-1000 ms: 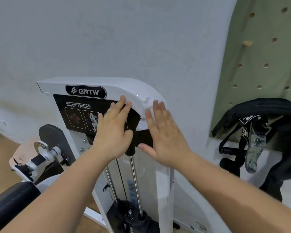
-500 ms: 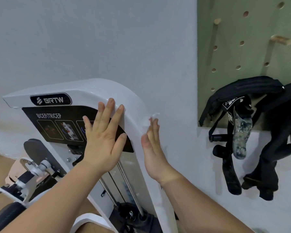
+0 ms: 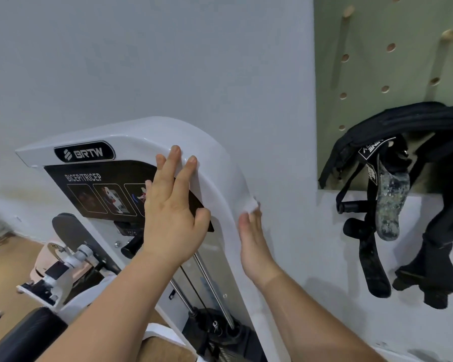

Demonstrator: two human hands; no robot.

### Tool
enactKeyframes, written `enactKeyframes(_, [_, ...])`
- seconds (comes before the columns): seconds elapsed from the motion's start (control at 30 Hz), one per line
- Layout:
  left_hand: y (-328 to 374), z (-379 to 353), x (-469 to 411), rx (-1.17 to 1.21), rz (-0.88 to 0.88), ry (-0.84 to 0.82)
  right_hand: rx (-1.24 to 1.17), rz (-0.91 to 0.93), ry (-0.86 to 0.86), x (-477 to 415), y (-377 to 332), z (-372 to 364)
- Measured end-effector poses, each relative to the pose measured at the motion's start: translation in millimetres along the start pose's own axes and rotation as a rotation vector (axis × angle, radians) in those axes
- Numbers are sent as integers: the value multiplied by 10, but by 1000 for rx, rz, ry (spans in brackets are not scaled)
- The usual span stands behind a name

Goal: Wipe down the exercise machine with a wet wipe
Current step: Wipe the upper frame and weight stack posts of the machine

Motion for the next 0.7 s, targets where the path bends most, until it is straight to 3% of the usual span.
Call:
enactKeyframes(0.1, [-11,2,0,8,-11,17,108,250,-13,-87,-568,-10])
enactKeyframes(0.2, [-26,0,-1,20,0,13,273,375,-14,130,-511,-142])
enactKeyframes(0.27, [-30,-4,-1,11,-3,12,272,347,11,323,-114,-214])
enactKeyframes(0.37, [-25,-9,-3,17,-6,1,182,123,-12,435,464,-241])
enactKeyframes(0.47, [-20,1,-9,24,-6,-3,4,10,-30,237,344,-107])
enactKeyframes(0.57, [-11,9,0,24,11,-12,23,96,-18,-25,-92,24])
enactKeyframes(0.7, [-4,4,11,27,32,-29,255,324,26,135,-304,-135])
Point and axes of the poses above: each hand's wrist, its own x-axis away from the middle knuckle, its own z-axis out of the back of the hand, y = z × x, the point moved 6 cm from there along -x, towards the middle knuckle, and after that the axes turned 6 degrees about x, right-handed, at the moved point
